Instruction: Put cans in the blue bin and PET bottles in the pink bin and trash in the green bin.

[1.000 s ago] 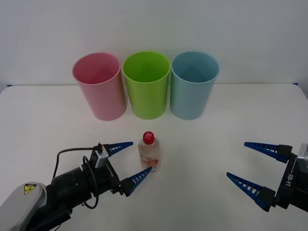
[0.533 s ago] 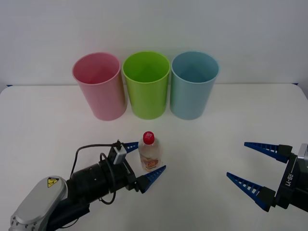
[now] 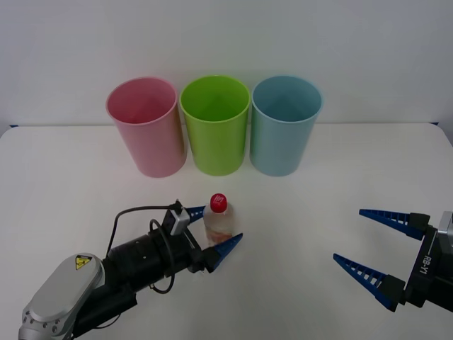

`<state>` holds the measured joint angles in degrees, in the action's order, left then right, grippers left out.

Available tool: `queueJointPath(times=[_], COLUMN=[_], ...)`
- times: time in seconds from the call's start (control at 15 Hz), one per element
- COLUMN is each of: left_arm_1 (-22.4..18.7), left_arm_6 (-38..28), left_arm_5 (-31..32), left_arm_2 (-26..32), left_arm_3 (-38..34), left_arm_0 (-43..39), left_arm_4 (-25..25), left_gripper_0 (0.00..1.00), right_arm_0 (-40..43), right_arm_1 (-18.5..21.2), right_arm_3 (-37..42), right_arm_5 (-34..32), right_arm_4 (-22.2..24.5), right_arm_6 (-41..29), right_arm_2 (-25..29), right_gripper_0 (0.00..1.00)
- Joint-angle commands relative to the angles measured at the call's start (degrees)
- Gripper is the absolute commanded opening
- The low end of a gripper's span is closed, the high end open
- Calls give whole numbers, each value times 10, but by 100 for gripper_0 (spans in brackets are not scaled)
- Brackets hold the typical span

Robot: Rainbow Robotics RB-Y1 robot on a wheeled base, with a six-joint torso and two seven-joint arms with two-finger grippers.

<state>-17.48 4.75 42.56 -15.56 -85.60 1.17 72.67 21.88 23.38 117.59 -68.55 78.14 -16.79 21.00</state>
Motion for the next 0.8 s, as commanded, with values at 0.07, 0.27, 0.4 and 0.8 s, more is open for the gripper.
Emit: queueJointPath(times=[0.07,0.27,0.4,0.8], left_arm_1=[-1,0,0,-15], left_arm_6=[8,18,20,7], left_arm_5=[2,2,2,2], left_arm_2=[0,1,-1,9], left_arm_3=[0,0,0,-62], left_arm_0=[0,0,0,-5], left_arm_4=[5,5,0,-42], left_gripper_0=[25,0,0,0], right_arm_0=[0,0,0,0], right_arm_1=[0,0,0,0], right_arm_3=[0,0,0,0], right_arm_5=[0,0,0,0], right_arm_4=[0,0,0,0], right_arm_6=[0,0,0,0], right_arm_2=[0,0,0,0], right_gripper_0=[100,100,100,100])
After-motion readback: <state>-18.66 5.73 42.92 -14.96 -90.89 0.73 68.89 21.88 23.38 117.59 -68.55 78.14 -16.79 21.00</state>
